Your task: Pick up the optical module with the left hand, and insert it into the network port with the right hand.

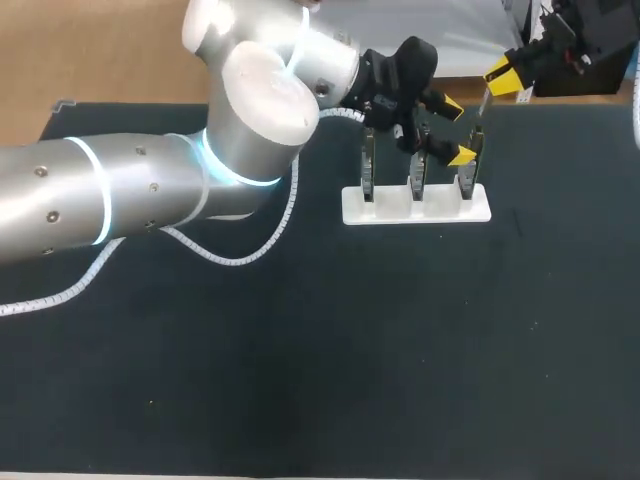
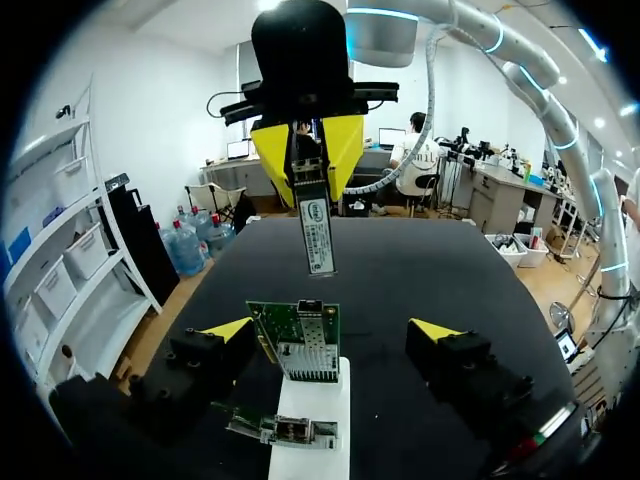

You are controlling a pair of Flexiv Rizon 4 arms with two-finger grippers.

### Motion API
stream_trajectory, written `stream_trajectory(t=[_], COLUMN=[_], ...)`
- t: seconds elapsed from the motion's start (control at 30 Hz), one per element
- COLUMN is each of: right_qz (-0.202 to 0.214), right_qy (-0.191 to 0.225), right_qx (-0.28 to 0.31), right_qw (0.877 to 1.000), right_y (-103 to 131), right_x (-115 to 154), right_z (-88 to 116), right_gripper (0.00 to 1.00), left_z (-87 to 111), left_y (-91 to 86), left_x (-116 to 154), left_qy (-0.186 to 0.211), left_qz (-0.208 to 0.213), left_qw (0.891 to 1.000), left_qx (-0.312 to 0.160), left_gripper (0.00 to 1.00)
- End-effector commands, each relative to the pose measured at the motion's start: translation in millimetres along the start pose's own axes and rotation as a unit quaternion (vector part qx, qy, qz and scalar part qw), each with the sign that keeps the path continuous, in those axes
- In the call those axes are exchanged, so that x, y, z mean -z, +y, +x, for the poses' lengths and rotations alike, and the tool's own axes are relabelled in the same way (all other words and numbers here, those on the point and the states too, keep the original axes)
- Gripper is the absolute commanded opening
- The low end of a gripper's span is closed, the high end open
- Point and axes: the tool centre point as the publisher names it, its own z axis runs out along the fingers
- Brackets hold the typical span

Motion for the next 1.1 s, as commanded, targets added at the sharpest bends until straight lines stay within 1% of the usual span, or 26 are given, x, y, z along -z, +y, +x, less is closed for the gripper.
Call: stream_trajectory(t=[0.03, 0.63, 0.73, 0.83, 1.1], right_qz=[0.002, 0.0, 0.0, 0.002, -0.004], right_qy=[0.0, -0.003, -0.004, -0.006, 0.005], right_qx=[0.001, 0.0, 0.0, 0.004, 0.009], right_qw=[1.0, 1.0, 1.0, 1.0, 1.0], right_y=[1.1, -1.4, -1.6, -1.8, -3.3], right_x=[0.2, 0.2, 0.4, 0.7, -1.9], right_z=[0.1, 1.1, 1.6, 1.5, 2.4], right_gripper=[0.0, 0.0, 0.0, 0.0, 0.0], left_z=[-0.3, 2.0, 2.6, 2.6, 2.6], left_y=[5.1, 5.3, 4.4, 4.4, 4.4], left_x=[-0.6, -4.4, -5.5, -5.5, -5.5], left_qy=[0.026, 0.034, 0.047, 0.047, 0.047], left_qz=[0.003, 0.014, 0.015, 0.015, 0.015], left_qw=[1.0, 0.999, 0.999, 0.999, 0.999], left_qx=[0.004, 0.008, 0.003, 0.003, 0.003], left_gripper=[1.0, 1.0, 1.0, 1.0, 1.0])
